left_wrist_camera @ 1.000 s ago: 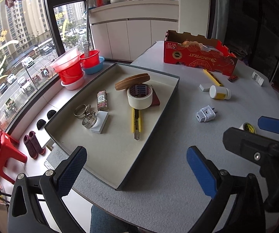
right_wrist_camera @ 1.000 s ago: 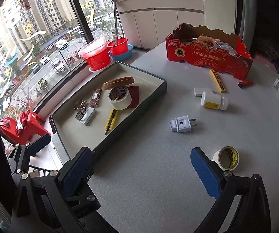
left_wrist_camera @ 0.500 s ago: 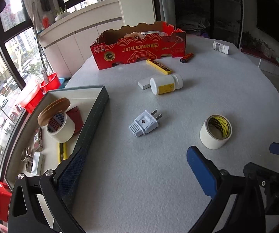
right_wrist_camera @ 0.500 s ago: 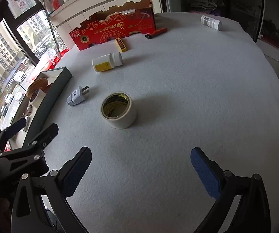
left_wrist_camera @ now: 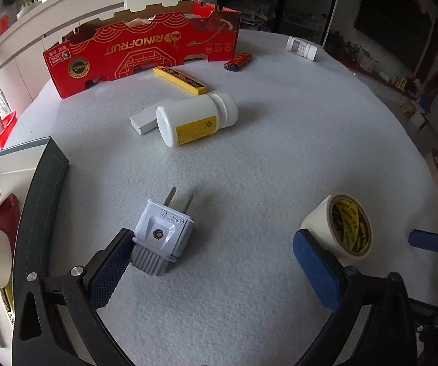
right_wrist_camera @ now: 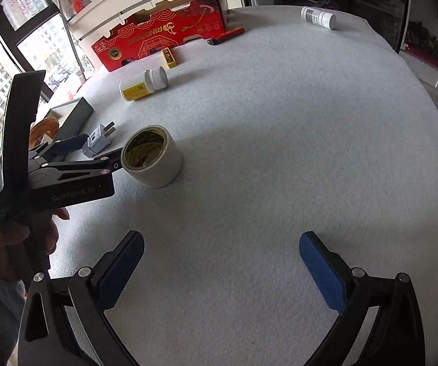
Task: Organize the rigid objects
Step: 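Move left tool to the white plug while right tool approaches the masking tape roll, then close right gripper on the tape roll while left gripper closes on the white plug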
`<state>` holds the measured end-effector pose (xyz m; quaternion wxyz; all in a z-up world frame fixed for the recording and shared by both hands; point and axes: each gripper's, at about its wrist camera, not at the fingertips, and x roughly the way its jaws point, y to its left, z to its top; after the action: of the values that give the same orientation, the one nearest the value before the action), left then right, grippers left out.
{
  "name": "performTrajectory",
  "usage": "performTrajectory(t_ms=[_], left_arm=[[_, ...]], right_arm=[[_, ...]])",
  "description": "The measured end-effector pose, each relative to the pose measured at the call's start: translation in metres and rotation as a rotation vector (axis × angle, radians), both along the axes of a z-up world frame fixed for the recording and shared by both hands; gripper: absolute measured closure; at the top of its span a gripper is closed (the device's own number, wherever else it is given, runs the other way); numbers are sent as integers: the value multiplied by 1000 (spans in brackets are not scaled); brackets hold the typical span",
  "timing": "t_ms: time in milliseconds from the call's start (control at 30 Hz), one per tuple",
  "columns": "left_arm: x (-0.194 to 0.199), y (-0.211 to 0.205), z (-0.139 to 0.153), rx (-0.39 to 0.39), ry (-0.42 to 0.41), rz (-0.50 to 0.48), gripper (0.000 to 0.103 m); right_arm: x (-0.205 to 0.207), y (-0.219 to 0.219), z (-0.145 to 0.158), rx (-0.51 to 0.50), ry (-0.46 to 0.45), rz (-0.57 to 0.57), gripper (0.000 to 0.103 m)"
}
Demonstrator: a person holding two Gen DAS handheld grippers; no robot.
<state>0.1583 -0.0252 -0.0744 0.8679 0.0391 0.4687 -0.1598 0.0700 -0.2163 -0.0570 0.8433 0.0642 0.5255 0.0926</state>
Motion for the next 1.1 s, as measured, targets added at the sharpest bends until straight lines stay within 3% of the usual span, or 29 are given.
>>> performTrajectory(t_ms=[167, 400, 633, 867, 933, 1000, 1033, 1100], left_arm=[[2, 16, 0, -2, -9, 115, 0], [6, 12, -6, 79, -31, 122, 1], [9, 12, -6, 78, -40, 168, 0], [13, 7, -6, 80, -34, 172, 1], [11, 5, -5, 77, -38, 155, 6], [10, 1, -2, 75, -39, 128, 13], [10, -1, -1, 73, -36, 116, 20], [7, -5, 2, 74, -34, 97, 32]], right_arm=[[13, 29, -6, -65, -41, 91, 0], [43, 70, -17, -199, -106, 186, 0], [43, 70, -20, -180, -155, 182, 0], [52, 79, -17, -188, -127, 197, 1], [51, 80, -14, -186, -149, 203, 14], [51, 80, -10, -185, -157, 210, 46], [51, 80, -9, -176, -153, 214, 52], [50, 79, -8, -182, -142, 216, 53]])
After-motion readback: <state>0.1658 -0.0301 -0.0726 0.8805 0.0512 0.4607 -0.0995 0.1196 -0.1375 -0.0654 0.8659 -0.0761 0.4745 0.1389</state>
